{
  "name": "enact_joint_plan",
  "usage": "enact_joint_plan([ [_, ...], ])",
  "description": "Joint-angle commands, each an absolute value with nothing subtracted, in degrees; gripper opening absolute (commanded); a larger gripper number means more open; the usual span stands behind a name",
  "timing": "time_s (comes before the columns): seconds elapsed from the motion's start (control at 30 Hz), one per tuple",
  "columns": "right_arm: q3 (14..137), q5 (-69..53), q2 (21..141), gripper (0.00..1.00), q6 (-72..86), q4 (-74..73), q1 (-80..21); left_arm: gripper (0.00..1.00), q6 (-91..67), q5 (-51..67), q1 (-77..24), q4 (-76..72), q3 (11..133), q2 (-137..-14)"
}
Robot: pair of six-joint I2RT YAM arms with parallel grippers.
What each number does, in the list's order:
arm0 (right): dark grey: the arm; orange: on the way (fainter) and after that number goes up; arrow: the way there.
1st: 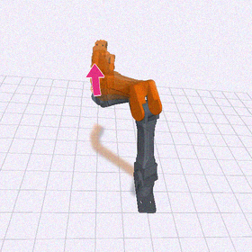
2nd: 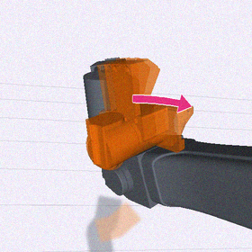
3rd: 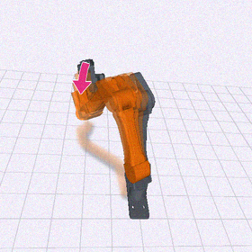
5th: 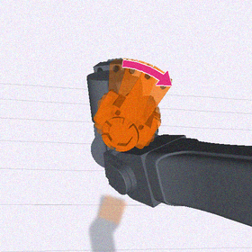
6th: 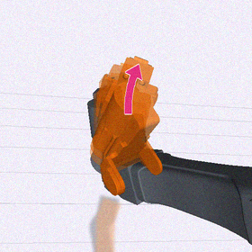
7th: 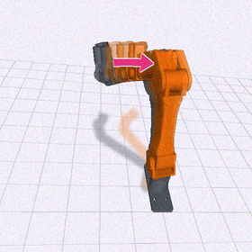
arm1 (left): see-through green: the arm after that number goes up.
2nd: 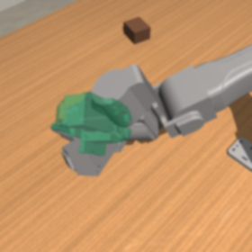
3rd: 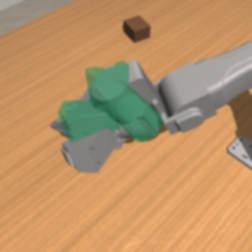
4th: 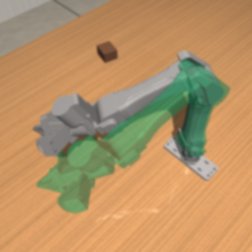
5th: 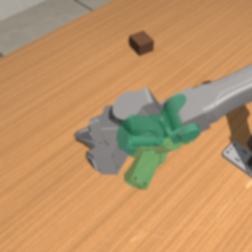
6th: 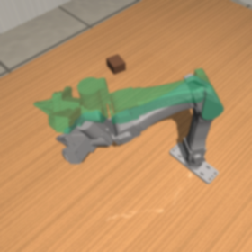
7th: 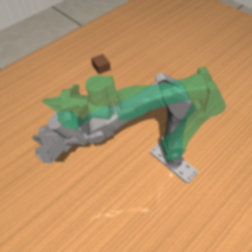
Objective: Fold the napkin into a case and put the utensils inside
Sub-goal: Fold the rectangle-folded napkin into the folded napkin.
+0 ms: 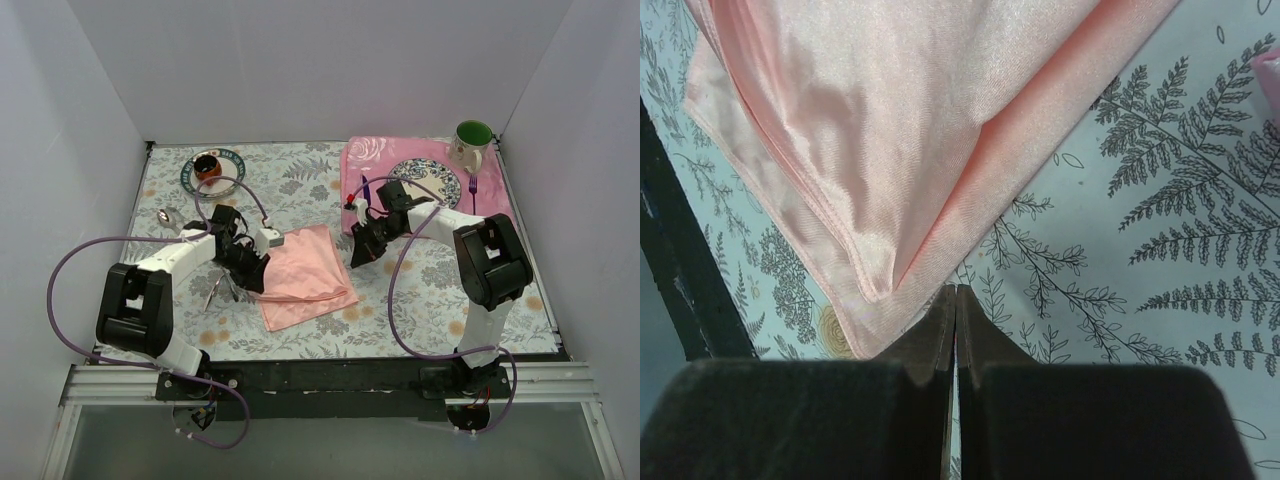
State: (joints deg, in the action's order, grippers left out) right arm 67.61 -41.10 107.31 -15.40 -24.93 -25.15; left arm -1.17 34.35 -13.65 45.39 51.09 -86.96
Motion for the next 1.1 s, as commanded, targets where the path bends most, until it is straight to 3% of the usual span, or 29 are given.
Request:
enact_joint_plan([
  [0.0,70.75,-41.75,106.18,0.01,-16.7,-25.92,-25.05,0.0,-1.76,33.92,-13.89,44.56,53.52,-85.52],
  [0.2,73.74,-43.51,105.11,0.01,-18.1,-32.59,-25.22,0.0,-2.89,35.59,-13.89,46.58,55.63,-84.11],
  [0.47,67.95,-39.65,102.57,0.31,-11.88,-32.17,-29.08,0.0,-4.13,35.86,-13.89,45.88,55.72,-84.99],
  [0.8,67.59,-36.91,105.64,0.42,-4.93,-30.59,-30.67,0.0,-3.52,35.51,-13.89,45.79,54.76,-83.32],
  [1.07,67.5,-37.18,107.75,0.43,-2.2,-29.8,-31.38,0.0,-3.25,34.89,-13.89,45.18,53.88,-82.79],
])
